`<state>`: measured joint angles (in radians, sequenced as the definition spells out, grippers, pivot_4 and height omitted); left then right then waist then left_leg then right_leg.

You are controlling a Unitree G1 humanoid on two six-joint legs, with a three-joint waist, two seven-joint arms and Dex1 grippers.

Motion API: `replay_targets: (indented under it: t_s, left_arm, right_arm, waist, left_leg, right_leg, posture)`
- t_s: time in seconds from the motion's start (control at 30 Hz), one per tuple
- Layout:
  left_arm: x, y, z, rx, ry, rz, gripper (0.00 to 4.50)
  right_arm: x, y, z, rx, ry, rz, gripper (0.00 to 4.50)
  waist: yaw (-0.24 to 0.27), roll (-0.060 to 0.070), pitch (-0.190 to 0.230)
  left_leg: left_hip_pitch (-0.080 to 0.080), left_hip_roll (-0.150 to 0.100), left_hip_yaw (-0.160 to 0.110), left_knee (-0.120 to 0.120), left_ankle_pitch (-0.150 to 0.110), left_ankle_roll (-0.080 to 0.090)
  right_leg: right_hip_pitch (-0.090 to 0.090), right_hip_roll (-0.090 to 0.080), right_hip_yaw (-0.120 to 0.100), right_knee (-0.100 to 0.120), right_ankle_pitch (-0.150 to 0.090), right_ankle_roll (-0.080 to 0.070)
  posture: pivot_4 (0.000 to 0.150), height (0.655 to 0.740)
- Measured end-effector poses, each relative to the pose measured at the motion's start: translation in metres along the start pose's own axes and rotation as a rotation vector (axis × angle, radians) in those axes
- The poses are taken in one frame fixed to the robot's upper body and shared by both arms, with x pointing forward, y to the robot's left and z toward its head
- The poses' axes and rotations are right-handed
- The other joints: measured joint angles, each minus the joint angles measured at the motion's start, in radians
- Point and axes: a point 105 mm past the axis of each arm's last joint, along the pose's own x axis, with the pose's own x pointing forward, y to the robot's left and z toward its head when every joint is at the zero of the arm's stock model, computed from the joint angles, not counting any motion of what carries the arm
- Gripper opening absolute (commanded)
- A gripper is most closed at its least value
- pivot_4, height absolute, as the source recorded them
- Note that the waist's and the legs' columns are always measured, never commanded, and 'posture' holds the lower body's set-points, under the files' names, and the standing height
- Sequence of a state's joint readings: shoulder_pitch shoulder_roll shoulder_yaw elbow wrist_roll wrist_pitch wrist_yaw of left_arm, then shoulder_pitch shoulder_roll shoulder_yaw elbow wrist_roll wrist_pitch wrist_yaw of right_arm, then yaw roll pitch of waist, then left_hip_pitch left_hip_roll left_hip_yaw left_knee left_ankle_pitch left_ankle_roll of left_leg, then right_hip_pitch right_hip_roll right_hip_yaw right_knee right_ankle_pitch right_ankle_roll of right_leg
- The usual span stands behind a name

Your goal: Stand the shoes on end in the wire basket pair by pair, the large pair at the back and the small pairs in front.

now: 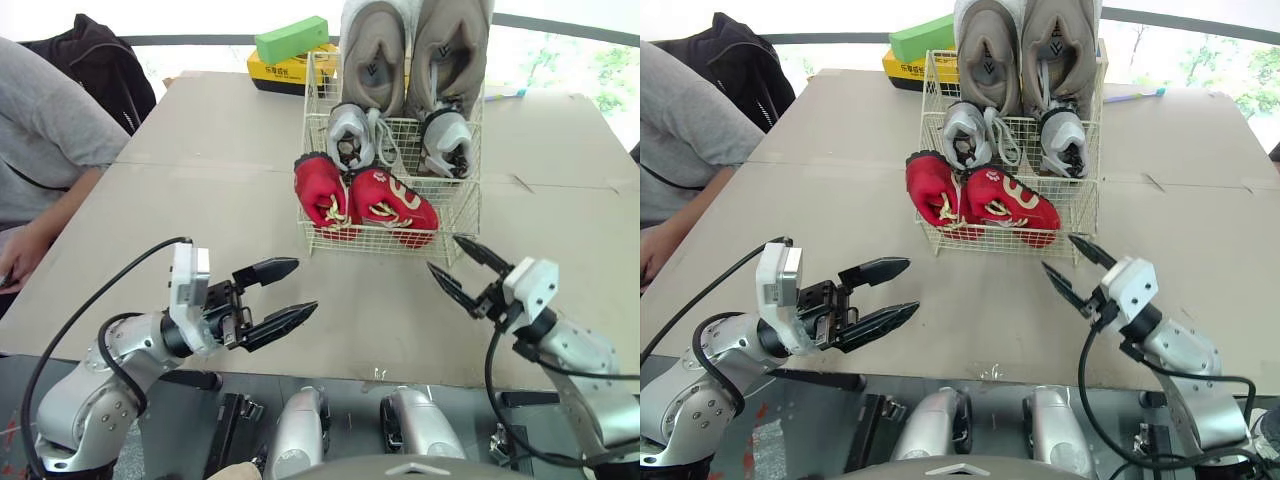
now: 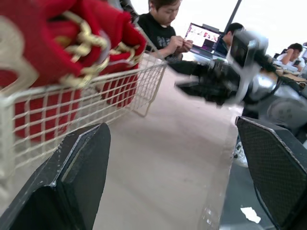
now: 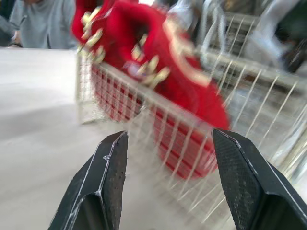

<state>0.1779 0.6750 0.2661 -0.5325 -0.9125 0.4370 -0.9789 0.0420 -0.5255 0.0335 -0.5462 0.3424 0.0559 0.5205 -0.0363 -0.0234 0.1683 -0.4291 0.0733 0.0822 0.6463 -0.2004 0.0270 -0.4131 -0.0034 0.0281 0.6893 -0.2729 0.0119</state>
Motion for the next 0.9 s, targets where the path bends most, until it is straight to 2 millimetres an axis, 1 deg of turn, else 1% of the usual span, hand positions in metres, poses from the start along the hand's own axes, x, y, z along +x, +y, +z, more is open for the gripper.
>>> replay_targets:
  t_s: [0.03,0.07,0.1,0.17,0.27,0.33,0.5,0.57,0.6,0.7,0.73,0.9]
  left_arm:
    - [-0.002,0.0,-0.002,0.007,-0.002,-0.006,4.5]
    - [-0.005,0.0,-0.004,0.018,0.0,-0.017,4.5]
    - [-0.007,0.0,-0.005,0.028,0.0,-0.026,4.5]
    - [-0.011,-0.001,-0.008,0.05,-0.006,-0.039,4.5]
    - [-0.014,-0.001,-0.007,0.069,-0.02,-0.033,4.5]
    - [-0.014,-0.002,-0.003,0.089,-0.023,-0.026,4.5]
    - [-0.002,-0.016,0.011,0.136,-0.04,-0.026,4.5]
    - [0.004,-0.024,0.014,0.148,-0.046,-0.028,4.5]
    - [0.006,-0.027,0.015,0.15,-0.049,-0.03,4.5]
    - [0.011,-0.034,0.015,0.137,-0.053,-0.033,4.5]
    - [0.011,-0.035,0.015,0.132,-0.051,-0.028,4.5]
    - [0.012,-0.039,0.011,0.114,-0.049,-0.018,4.5]
  right_arm:
    - [0.009,-0.002,0.009,-0.019,-0.012,0.005,2.56]
    - [0.022,-0.005,0.021,-0.041,-0.033,0.0,2.56]
    - [0.029,-0.006,0.029,-0.05,-0.047,-0.006,2.56]
    - [0.04,-0.006,0.038,-0.053,-0.039,-0.005,2.56]
    - [0.054,0.007,0.033,-0.058,0.041,0.08,2.56]
    - [0.058,0.013,0.027,-0.045,0.092,0.113,2.56]
    - [0.062,0.007,0.024,-0.068,0.151,0.093,2.56]
    - [0.063,-0.003,0.017,-0.083,0.188,0.033,2.04]
    - [0.064,-0.004,0.016,-0.072,0.191,0.019,1.68]
    - [0.068,-0.007,0.019,-0.075,0.186,-0.014,0.24]
    - [0.067,-0.009,0.02,-0.083,0.189,-0.036,0.05]
    - [0.065,-0.008,0.021,-0.047,0.187,-0.089,0.05]
  waist:
    - [0.0,0.0,0.0]
    - [-0.002,0.0,0.0]
    - [-0.001,0.0,0.0]
    - [0.007,-0.001,0.0]
    - [0.017,-0.001,-0.001]
    - [0.022,-0.001,-0.001]
    - [0.022,-0.003,-0.001]
    - [0.021,-0.003,-0.001]
    - [0.021,-0.003,-0.002]
    - [0.021,-0.003,-0.002]
    - [0.021,-0.003,-0.002]
    - [0.021,-0.003,-0.002]
  left_leg:
    - [0.0,0.0,0.0,0.0,0.0,0.0]
    - [0.0,0.0,0.0,0.0,0.0,0.0]
    - [-0.001,0.0,0.0,0.0,0.0,0.0]
    - [-0.001,0.0,-0.001,-0.002,0.0,0.0]
    - [-0.003,0.0,0.0,-0.003,0.0,0.0]
    - [-0.003,0.0,0.0,-0.004,0.0,0.0]
    - [-0.003,0.0,0.001,-0.004,0.0,0.0]
    - [-0.002,0.0,0.001,-0.004,0.0,0.0]
    - [-0.002,0.0,0.001,-0.004,0.0,0.0]
    - [-0.002,0.0,0.0,-0.004,0.0,0.0]
    - [-0.002,0.0,0.0,-0.004,0.0,0.0]
    - [-0.002,0.0,0.001,-0.004,0.0,0.0]
  right_leg:
    - [0.0,0.0,0.0,0.0,0.0,0.0]
    - [0.0,0.0,0.0,0.0,0.0,0.0]
    - [-0.001,0.0,0.0,0.0,0.001,-0.001]
    - [-0.001,0.0,-0.001,-0.001,0.002,-0.004]
    - [-0.001,-0.001,-0.001,-0.005,0.002,-0.004]
    - [-0.001,-0.001,-0.001,-0.007,0.002,-0.004]
    - [0.0,-0.002,-0.001,-0.009,0.003,-0.003]
    - [0.0,-0.002,-0.001,-0.009,0.003,-0.003]
    - [0.0,-0.001,-0.001,-0.009,0.004,-0.001]
    - [0.0,0.0,-0.001,-0.009,0.004,0.0]
    - [0.0,0.0,-0.001,-0.009,0.004,0.0]
    - [0.0,-0.001,-0.001,-0.009,0.003,0.0]
  posture:
    - [0.15,0.74]
    - [0.15,0.74]
    - [0.15,0.74]
    - [0.15,0.74]
    - [0.15,0.74]
    - [0.15,0.74]
    - [0.15,0.74]
    - [0.15,0.74]
    - [0.15,0.74]
    - [0.15,0.74]
    - [0.15,0.74]
    - [0.15,0.74]
